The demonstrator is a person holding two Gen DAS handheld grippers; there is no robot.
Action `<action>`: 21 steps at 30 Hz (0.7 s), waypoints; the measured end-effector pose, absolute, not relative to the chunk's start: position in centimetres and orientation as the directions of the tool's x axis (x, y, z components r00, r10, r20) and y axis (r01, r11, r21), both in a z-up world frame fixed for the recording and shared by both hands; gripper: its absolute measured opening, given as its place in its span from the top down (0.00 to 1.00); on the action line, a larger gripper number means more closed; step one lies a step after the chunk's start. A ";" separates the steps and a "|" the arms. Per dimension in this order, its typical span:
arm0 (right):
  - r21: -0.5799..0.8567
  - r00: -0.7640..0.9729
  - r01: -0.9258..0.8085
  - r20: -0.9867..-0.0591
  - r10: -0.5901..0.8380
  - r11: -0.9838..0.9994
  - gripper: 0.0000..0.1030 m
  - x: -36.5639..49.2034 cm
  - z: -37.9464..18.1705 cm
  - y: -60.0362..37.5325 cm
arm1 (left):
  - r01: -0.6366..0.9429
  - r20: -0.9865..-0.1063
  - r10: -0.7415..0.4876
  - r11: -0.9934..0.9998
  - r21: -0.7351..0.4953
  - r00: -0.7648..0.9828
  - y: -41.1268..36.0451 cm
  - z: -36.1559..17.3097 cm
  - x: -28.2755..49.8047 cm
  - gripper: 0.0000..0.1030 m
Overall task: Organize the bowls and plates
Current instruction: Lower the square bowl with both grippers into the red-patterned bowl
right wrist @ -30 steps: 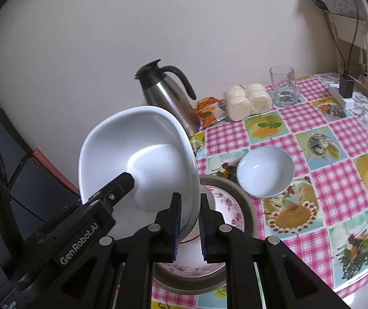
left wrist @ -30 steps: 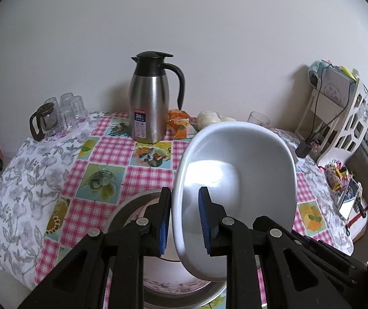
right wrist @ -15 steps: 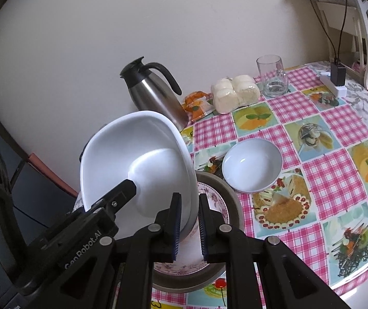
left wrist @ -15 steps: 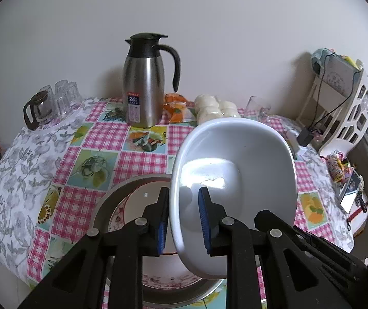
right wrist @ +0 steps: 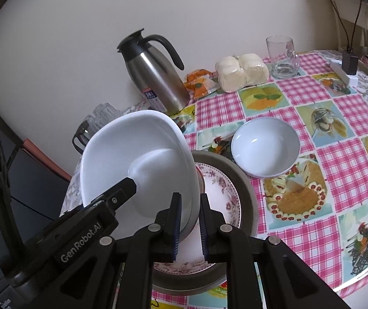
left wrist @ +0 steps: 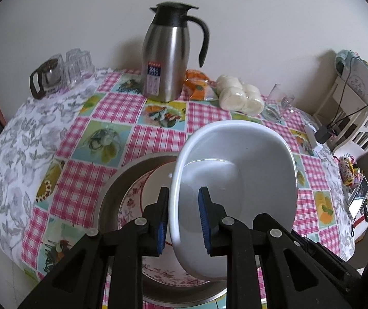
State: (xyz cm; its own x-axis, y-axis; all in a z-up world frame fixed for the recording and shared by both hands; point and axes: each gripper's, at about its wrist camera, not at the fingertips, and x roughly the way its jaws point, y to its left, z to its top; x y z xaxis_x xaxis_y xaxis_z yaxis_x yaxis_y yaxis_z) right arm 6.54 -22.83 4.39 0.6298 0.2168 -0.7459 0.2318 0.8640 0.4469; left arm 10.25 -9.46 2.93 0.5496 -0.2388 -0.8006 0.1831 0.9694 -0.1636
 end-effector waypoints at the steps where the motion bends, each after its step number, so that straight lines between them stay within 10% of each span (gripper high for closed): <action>1: 0.443 0.626 0.232 -0.749 0.216 0.866 0.85 6.7 4.2 -22.7 | 0.178 -0.804 -0.238 0.970 -0.167 0.544 -9.3 2.7 10.4 0.79; 21: 0.402 0.577 0.243 -0.792 0.202 0.883 0.84 8.8 1.9 -20.9 | 0.142 -0.841 -0.257 0.966 -0.214 0.477 -7.6 0.3 12.3 0.78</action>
